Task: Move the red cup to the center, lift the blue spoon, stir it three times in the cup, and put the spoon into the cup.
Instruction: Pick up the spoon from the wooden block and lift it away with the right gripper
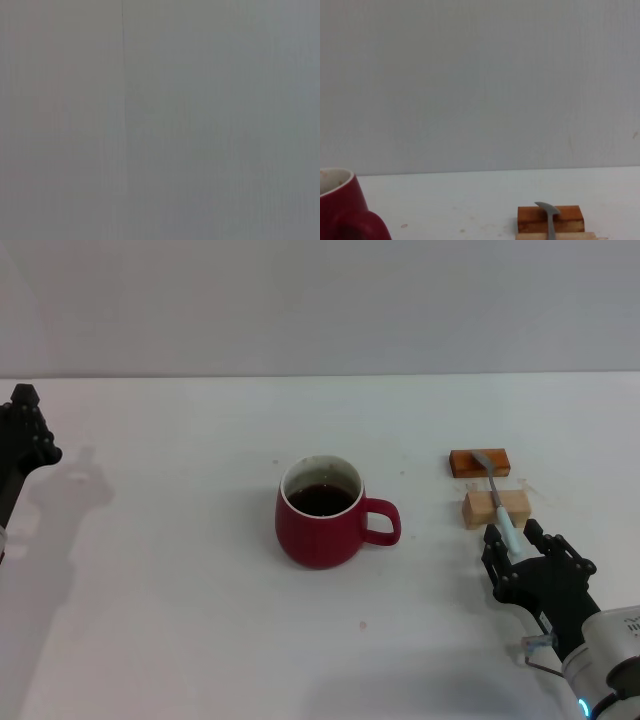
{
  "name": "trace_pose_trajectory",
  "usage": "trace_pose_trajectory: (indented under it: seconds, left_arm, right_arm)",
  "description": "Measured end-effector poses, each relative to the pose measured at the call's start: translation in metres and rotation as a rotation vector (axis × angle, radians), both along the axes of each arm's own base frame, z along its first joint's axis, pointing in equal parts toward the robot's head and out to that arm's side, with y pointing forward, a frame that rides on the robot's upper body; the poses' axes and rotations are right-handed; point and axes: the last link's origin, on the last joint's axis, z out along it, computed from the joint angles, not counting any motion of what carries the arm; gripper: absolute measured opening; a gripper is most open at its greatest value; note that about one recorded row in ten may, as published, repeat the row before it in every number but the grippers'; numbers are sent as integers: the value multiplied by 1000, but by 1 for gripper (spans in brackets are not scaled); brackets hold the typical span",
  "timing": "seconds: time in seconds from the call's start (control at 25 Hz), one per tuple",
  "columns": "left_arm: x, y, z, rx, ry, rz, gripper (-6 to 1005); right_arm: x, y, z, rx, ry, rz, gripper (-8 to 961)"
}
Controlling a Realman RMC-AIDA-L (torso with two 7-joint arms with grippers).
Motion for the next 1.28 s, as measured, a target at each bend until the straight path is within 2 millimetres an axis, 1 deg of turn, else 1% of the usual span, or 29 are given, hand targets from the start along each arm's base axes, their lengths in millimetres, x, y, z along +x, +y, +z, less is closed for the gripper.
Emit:
trace_pose_trajectory:
  seconds: [0.04, 0.52, 1.04, 1.28]
  left_arm:
    - [0, 0, 0, 0, -1, 0, 0]
    - [-1, -1, 0, 0, 0, 1, 0]
    - [-1, -2, 1, 4, 2, -1, 1]
    - [-2, -2, 2, 6, 3, 0, 1]
  right_arm:
    - [0, 0, 0, 0, 4, -1, 478]
    - [0, 2, 1, 5, 6, -1, 482]
    - [0, 3, 1, 4, 26, -2, 360]
    - [0, 4, 2, 4, 30, -1, 346]
